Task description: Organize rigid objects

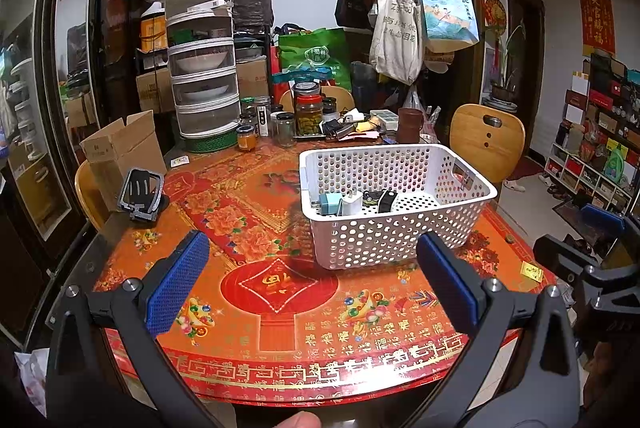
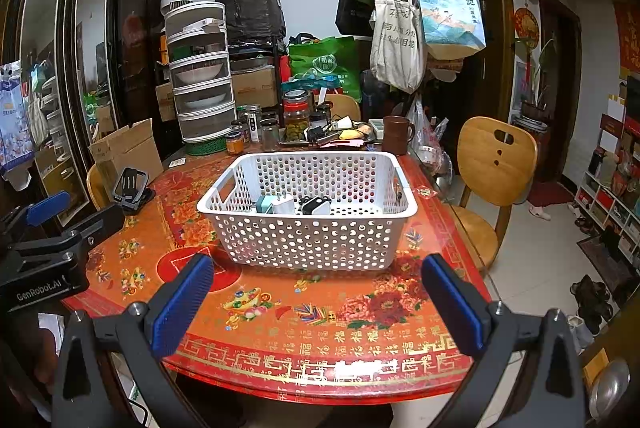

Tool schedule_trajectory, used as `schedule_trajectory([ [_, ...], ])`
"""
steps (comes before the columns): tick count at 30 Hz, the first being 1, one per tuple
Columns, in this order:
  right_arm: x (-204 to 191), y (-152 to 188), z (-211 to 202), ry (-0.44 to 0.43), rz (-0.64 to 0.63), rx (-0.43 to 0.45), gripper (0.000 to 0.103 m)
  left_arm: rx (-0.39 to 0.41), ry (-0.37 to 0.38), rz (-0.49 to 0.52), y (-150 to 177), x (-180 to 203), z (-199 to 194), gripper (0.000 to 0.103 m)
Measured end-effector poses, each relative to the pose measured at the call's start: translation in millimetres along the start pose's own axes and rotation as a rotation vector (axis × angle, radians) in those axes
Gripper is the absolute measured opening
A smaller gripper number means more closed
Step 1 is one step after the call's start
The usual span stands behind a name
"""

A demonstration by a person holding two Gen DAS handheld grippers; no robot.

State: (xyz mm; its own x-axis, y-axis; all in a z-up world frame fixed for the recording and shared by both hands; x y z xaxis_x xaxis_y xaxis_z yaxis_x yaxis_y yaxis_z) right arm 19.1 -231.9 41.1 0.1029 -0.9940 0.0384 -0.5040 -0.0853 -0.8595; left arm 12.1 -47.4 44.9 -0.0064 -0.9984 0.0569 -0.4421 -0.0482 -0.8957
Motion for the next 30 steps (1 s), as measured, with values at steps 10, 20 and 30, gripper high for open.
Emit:
schedule_trajectory([
  [10,-1.4,0.4,1.2,0.001,-0.001,-0.004,0.103,-0.006,0.005,0.003,1.9,-0.3,0.9,0.102],
  [20,-3.2,-0.3,0.8,0.0,-0.005,-0.005,0.103,-0.008,0.006,0.005,4.9,0.5,2.9,0.102],
  [30,-3.4,-0.1,0.8,0.002,-0.007,-0.005,0.103,-0.005,0.004,0.011,5.9,1.4,2.6,0.102],
])
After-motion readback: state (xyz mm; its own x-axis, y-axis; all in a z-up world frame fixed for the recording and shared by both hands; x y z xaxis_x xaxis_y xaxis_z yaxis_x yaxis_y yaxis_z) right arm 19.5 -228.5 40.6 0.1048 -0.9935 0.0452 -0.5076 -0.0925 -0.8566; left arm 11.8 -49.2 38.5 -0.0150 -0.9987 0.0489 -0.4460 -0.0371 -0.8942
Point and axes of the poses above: each gripper's, at about its wrist camera, not at the fingertips, and z roughly the way its jaws point, x to its right, y to its underside, the point moved 7 cm from there along z, roughly the way its jaws point, and after that the axes turned 5 degrees about -z, right-handed, at the moved point
